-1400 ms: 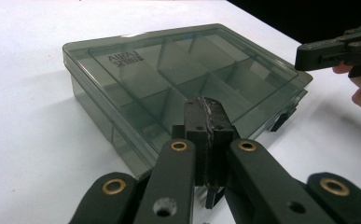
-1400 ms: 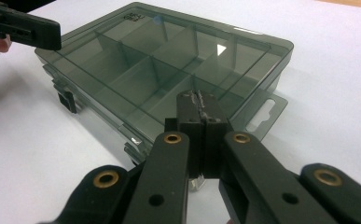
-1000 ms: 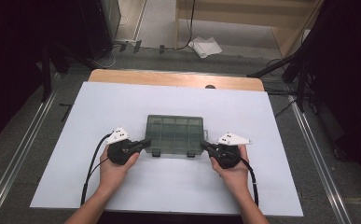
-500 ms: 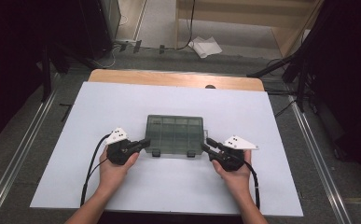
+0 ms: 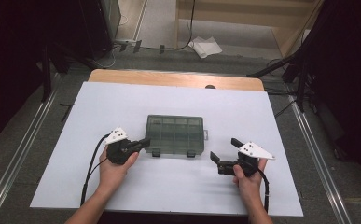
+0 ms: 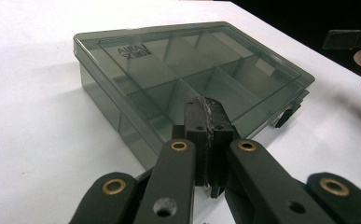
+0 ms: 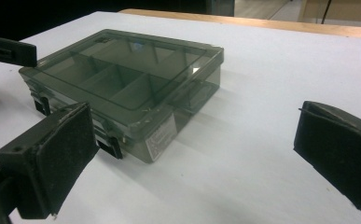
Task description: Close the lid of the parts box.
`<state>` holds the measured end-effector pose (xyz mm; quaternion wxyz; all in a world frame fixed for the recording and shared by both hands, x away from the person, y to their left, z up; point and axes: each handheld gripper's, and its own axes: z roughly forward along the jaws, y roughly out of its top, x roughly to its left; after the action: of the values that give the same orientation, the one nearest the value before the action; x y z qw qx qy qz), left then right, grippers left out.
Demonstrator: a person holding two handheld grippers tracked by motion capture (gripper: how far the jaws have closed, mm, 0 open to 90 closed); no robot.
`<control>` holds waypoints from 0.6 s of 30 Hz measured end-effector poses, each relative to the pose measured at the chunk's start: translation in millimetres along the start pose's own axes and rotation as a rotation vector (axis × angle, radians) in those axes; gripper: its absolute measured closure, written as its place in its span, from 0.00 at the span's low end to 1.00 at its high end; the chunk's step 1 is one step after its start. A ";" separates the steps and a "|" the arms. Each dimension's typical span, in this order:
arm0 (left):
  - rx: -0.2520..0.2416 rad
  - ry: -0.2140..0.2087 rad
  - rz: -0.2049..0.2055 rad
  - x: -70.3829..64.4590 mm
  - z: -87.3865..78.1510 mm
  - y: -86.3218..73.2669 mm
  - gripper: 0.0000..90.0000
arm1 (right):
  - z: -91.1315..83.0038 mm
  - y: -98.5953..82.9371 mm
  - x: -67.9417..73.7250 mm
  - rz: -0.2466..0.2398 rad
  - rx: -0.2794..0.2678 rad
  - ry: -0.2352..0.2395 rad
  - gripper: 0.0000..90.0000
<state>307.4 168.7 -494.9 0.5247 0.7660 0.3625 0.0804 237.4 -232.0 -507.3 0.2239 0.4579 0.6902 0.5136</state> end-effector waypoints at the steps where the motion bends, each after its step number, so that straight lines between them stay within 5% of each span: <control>1: 0.000 0.002 -0.003 1.0 -0.5 0.1 0.99 | -2.1 -0.9 -0.5 0.004 0.000 -0.004 0.00; 15: -0.023 0.003 -0.007 3.5 -5.2 -1.9 0.97 | -25.7 -5.7 -16.7 0.024 -0.029 -0.058 0.00; 18: -0.028 -0.012 -0.005 3.4 -6.2 -2.5 0.87 | -29.1 -7.1 -20.7 0.030 -0.030 -0.070 0.00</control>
<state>305.6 175.9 -495.2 0.5379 0.7580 0.3601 0.0797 221.8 -264.9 -506.4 0.2470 0.4824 0.6673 0.5108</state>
